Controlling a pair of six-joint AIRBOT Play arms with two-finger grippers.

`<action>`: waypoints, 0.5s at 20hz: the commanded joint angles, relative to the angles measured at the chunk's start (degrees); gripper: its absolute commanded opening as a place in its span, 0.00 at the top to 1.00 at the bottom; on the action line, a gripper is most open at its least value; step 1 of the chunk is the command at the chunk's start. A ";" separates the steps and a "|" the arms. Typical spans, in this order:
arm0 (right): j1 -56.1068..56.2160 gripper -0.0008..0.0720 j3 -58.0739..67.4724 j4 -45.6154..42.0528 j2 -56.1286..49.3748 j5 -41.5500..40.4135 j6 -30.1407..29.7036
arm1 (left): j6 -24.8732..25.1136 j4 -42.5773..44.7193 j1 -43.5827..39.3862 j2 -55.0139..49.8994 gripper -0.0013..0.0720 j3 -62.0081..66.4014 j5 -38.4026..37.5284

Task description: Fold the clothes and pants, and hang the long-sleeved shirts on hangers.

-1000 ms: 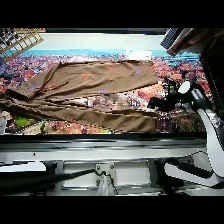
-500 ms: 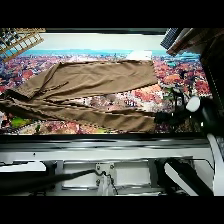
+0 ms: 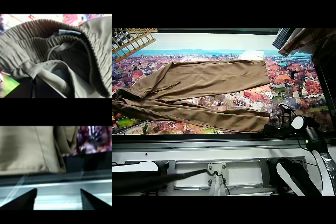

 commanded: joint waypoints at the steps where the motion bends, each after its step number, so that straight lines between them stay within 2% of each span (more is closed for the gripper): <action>1: -0.02 0.22 -0.90 0.96 -3.85 -6.36 -0.28 | 0.00 0.50 0.04 -0.04 0.97 0.00 0.02; 6: 0.04 0.24 -0.90 4.09 -7.80 -11.08 -0.81 | 0.00 0.48 0.04 -0.17 0.97 0.00 0.37; 7: 0.04 0.37 -0.90 5.25 -8.00 -12.00 -0.85 | 0.00 0.33 0.02 -0.31 0.97 0.00 0.33; 9: 0.04 0.47 -0.90 8.04 -8.02 -13.38 -2.14 | 0.00 0.26 0.04 -0.48 0.97 0.00 0.35; 10: 0.04 0.55 -0.87 8.76 -8.02 -13.70 -2.27 | 0.00 0.26 0.04 -0.52 0.97 0.00 0.35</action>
